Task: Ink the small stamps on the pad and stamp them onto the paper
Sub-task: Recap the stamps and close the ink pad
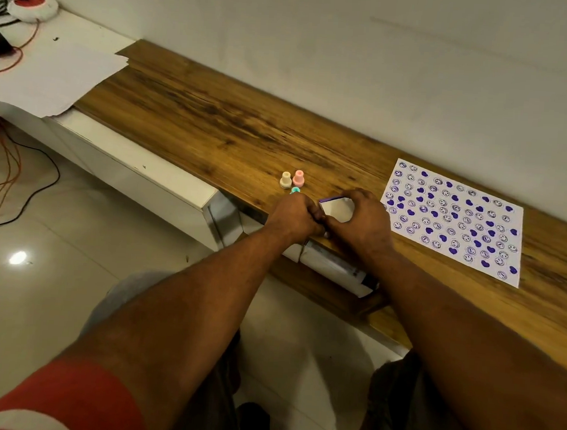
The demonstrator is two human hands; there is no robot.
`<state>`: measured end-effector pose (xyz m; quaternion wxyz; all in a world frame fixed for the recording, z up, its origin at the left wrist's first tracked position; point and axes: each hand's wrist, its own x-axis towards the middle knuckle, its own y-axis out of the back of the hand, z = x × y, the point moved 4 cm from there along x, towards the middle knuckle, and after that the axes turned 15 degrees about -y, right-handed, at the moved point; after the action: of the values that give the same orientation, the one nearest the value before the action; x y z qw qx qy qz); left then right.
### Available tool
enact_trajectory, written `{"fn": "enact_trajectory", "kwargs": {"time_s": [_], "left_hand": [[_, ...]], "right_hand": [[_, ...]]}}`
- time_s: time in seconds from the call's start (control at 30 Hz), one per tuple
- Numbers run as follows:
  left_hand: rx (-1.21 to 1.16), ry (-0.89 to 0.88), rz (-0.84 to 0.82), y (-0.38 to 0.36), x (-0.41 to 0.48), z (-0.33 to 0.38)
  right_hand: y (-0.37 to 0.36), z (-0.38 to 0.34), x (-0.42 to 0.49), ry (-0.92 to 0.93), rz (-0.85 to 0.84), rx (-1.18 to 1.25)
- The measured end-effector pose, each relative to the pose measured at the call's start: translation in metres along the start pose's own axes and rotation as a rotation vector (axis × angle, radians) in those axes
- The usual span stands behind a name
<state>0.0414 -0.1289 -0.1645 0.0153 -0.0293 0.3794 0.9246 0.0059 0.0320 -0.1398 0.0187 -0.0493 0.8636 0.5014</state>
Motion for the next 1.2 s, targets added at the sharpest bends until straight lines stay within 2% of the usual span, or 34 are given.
{"fn": "enact_trajectory", "kwargs": {"time_s": [0.7,0.93,1.2], "left_hand": [[0.031,0.004,0.023,0.001,0.0,0.002],[0.056,0.01,0.015,0.001,-0.001,0.003],[0.046,0.013,0.007,0.002,-0.002,0.004]], "right_hand": [[-0.008,0.004,-0.004,-0.027,-0.002,-0.022],[-0.009,0.005,-0.001,-0.057,0.09,0.063],[-0.014,0.007,0.001,-0.041,0.05,0.026]]}}
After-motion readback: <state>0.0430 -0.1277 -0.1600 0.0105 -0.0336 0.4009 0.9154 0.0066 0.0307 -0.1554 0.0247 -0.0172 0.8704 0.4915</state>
